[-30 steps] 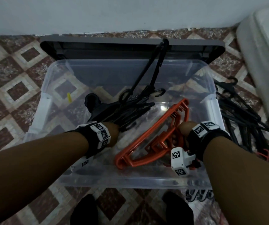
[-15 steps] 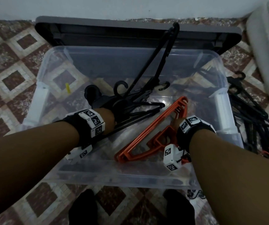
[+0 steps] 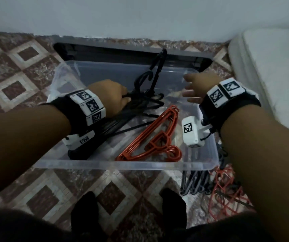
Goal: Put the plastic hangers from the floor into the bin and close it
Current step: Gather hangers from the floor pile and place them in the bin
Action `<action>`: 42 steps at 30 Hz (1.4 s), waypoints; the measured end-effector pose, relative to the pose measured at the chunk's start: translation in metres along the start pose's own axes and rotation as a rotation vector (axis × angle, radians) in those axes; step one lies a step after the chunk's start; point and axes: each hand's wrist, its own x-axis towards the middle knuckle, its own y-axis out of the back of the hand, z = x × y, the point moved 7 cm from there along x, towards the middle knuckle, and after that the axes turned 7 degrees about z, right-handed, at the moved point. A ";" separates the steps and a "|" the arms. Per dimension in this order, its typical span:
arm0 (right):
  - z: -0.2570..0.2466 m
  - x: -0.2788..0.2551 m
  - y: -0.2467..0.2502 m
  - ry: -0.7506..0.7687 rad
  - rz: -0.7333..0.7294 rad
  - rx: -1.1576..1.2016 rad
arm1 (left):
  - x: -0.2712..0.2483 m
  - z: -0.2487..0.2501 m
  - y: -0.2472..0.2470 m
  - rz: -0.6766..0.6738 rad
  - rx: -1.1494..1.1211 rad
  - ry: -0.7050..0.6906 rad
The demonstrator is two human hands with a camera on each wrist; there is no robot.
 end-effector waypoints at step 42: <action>-0.098 -0.126 0.132 0.840 0.285 -0.039 | 0.072 -0.042 -0.101 -0.211 -0.256 0.493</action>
